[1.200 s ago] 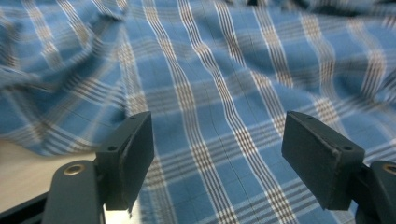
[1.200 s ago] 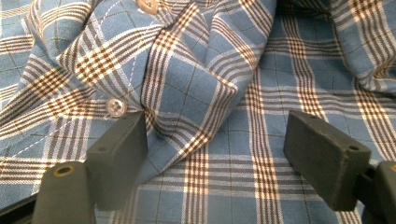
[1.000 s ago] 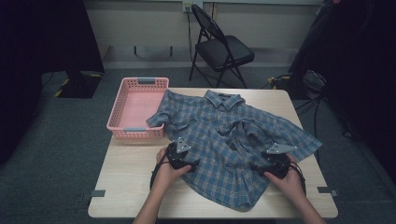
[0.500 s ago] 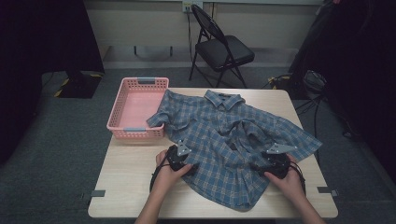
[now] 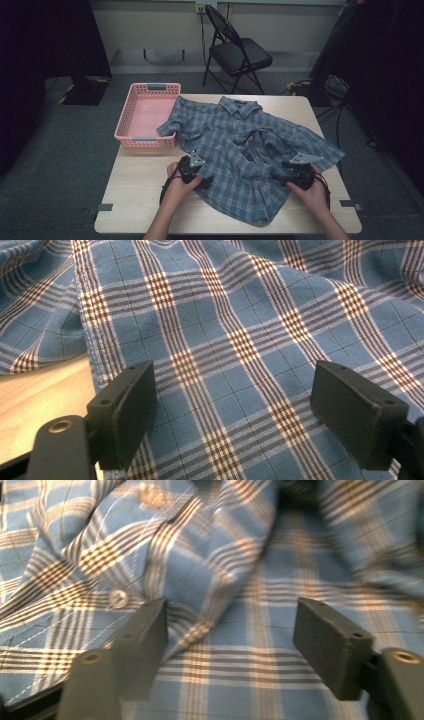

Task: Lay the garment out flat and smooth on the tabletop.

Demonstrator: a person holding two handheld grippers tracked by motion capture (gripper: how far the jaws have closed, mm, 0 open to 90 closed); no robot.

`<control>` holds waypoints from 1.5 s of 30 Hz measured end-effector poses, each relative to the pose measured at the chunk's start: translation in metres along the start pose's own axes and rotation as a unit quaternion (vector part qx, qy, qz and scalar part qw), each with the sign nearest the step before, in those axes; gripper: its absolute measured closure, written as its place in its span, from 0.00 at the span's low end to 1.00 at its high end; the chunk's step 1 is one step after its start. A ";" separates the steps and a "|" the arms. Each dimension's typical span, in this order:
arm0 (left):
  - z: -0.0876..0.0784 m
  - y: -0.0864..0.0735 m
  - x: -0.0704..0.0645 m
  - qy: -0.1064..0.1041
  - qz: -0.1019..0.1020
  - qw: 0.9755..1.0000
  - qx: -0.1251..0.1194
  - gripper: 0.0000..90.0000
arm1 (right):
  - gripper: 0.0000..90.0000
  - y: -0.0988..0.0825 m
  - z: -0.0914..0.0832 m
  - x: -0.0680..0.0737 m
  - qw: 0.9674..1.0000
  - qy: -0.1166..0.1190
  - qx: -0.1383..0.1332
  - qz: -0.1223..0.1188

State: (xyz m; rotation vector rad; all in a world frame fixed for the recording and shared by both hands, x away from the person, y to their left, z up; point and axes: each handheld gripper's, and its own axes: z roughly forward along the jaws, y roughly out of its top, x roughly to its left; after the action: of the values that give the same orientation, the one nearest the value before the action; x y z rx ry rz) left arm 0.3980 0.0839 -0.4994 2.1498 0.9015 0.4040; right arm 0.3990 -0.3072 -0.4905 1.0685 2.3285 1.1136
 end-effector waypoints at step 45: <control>0.000 0.000 0.000 0.000 -0.001 1.000 0.000 0.20 | 0.70 -0.016 -0.033 -0.006 0.999 -0.031 0.020 0.002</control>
State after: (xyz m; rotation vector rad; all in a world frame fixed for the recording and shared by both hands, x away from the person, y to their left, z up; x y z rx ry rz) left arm 0.3983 0.0836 -0.4995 2.1490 0.9033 0.4028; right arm 0.3768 -0.3353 -0.4823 1.1074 2.3101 1.0246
